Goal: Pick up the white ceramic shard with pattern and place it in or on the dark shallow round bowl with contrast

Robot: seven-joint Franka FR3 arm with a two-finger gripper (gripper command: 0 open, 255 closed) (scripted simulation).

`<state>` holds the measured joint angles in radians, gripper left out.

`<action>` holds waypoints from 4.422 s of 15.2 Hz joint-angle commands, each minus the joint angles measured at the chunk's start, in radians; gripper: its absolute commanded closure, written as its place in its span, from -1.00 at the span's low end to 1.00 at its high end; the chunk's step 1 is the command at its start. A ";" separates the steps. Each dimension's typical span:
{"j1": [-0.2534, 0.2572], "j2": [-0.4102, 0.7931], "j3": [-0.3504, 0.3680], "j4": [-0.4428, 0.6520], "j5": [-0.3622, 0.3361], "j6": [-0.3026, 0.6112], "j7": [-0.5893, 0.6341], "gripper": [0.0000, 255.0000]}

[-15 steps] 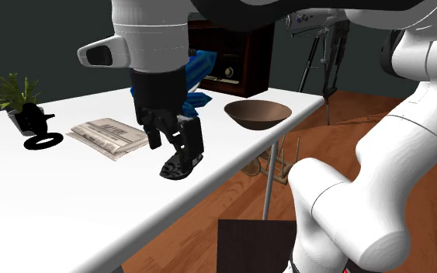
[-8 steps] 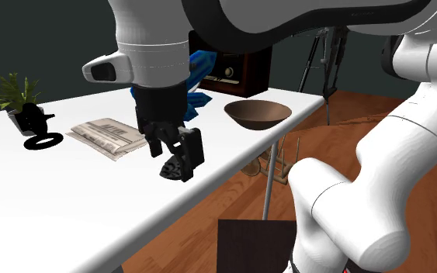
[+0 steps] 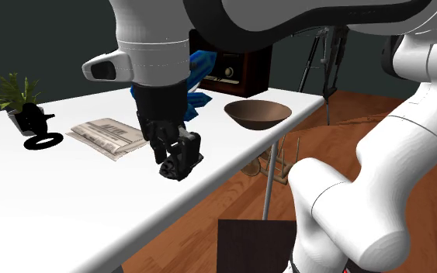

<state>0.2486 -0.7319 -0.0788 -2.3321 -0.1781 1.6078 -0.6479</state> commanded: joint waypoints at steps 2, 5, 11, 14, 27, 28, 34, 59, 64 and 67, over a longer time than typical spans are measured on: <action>0.000 0.001 -0.001 -0.003 -0.001 0.000 0.000 1.00; -0.001 0.002 0.000 -0.002 -0.001 0.001 0.000 1.00; 0.000 0.023 0.004 0.093 0.004 -0.073 -0.010 1.00; 0.000 0.023 0.004 0.092 0.004 -0.072 -0.010 -1.00; -0.049 -0.039 0.021 -0.030 0.033 -0.086 0.124 -1.00; -0.049 -0.039 0.021 -0.030 0.033 -0.086 0.124 -1.00; -0.049 -0.039 0.021 -0.030 0.033 -0.087 0.124 1.00; -0.050 0.042 0.032 0.257 0.040 -0.291 0.100 1.00; -0.050 0.075 0.034 0.352 0.040 -0.352 0.092 1.00; -0.058 0.032 0.005 0.336 0.016 -0.374 0.053 1.00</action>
<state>0.1941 -0.6897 -0.0593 -1.9980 -0.1508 1.2433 -0.5755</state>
